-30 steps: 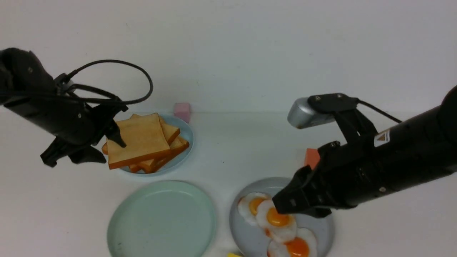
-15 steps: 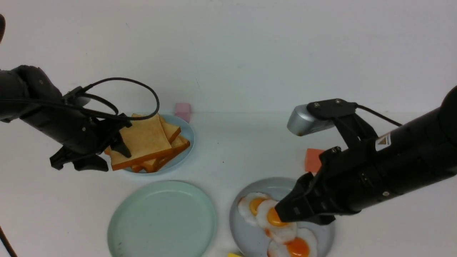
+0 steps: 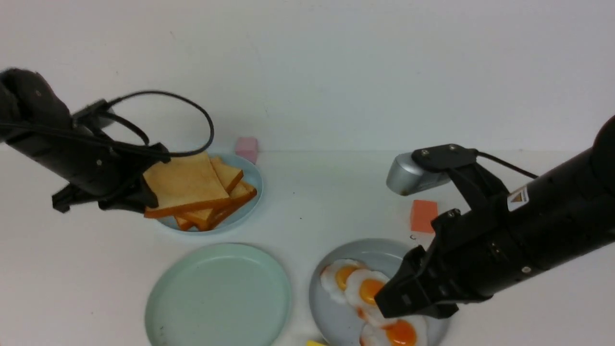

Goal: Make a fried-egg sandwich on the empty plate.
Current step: Use the left arm to grab a slice of bread, then use the left arm to put a slice of bread into the empty plate in the middle

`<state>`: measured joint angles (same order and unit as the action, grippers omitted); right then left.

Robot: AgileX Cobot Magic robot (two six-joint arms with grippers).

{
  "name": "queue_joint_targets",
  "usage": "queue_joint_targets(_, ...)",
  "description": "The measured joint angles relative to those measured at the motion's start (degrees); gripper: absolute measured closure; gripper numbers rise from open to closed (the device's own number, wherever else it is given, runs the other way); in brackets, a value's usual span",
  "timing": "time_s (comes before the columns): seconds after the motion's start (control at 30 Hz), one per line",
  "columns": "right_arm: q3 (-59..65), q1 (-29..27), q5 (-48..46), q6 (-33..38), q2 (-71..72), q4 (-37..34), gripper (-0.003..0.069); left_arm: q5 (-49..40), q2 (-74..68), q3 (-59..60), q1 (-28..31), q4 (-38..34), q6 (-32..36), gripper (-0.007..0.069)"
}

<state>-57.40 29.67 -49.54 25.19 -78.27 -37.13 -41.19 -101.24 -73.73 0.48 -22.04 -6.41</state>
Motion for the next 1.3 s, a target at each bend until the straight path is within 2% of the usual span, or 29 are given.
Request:
queue_joint_targets(0.1,0.00,0.00,-1.39,0.00,0.00,-0.07,0.0418,-1.56,7.27,2.10,-1.50,-2.94,7.44,0.0557)
queue_joint_targets(0.23,0.00,0.00,-1.86,0.00,0.00,0.47,0.0418,-1.61,14.35,9.59,-6.73,-8.24,15.94,0.0557)
queue_joint_targets(0.37,0.00,0.00,-1.95,0.00,0.00,0.87,0.0418,2.46,15.96,21.47,-12.41,-10.01,19.83,0.0557)
queue_joint_targets(0.47,0.00,0.00,-2.13,0.00,0.00,1.02,0.0418,7.20,15.85,26.45,-13.90,-9.95,20.40,0.0557)
queue_joint_targets(0.7,0.00,0.00,-2.11,0.00,0.00,1.15,0.0418,12.44,14.29,28.23,-13.96,-9.91,19.23,0.0558)
queue_joint_targets(0.9,0.00,0.00,0.07,0.00,0.00,2.30,0.0418,11.92,9.66,28.23,-13.96,-8.51,15.21,0.0558)
queue_joint_targets(1.0,0.00,0.00,3.07,-2.63,-0.04,4.72,0.0396,11.79,8.62,28.23,-13.96,-4.92,11.10,0.0550)
queue_joint_targets(1.1,0.00,0.00,4.58,-5.40,-0.79,7.96,0.0364,11.49,8.72,28.23,-13.96,-1.76,7.52,0.0505)
queue_joint_targets(1.3,-0.47,-0.83,5.15,-11.63,-6.61,13.49,0.0286,8.04,10.46,28.23,-13.96,1.82,3.58,0.0341)
